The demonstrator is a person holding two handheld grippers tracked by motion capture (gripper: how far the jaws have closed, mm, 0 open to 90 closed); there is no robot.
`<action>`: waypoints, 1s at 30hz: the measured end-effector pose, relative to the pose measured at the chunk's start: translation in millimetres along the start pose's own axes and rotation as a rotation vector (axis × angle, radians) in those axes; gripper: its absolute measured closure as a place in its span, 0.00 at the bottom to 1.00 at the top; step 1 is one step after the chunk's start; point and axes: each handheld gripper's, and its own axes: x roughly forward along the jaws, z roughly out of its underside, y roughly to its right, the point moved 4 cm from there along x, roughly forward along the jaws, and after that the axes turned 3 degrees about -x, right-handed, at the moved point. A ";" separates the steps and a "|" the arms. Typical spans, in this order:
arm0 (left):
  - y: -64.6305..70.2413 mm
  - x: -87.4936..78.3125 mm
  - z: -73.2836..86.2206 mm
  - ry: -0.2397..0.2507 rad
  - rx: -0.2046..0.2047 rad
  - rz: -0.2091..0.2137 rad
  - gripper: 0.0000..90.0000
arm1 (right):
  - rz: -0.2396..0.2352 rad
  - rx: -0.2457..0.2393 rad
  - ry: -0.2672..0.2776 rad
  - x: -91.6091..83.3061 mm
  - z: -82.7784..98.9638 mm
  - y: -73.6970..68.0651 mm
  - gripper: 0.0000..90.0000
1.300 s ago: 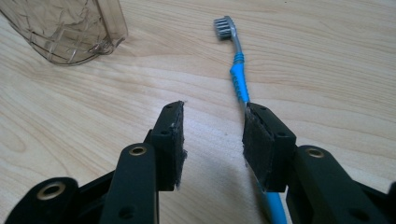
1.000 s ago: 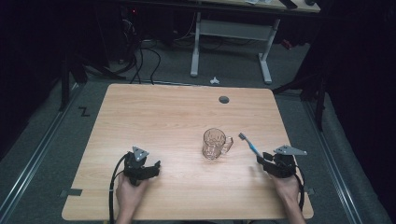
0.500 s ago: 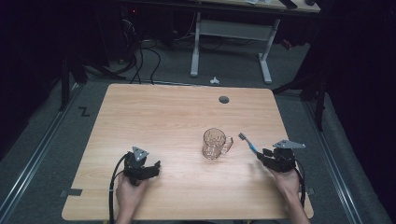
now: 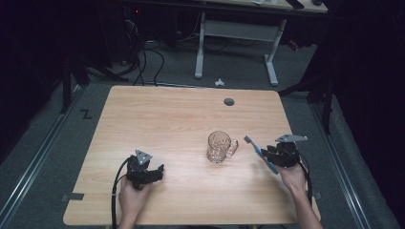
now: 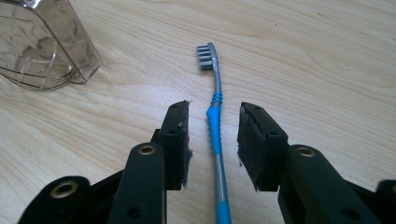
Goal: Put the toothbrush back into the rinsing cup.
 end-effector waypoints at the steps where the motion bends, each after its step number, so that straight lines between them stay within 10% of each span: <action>1: 0.0 0.0 0.0 0.000 0.000 0.000 0.23 | 0.001 -0.004 -0.002 0.6 -1.4 0.4 0.71; 30: -0.1 0.0 0.0 0.000 0.000 0.001 0.23 | -0.006 -0.057 -0.136 21.7 -35.3 5.8 0.72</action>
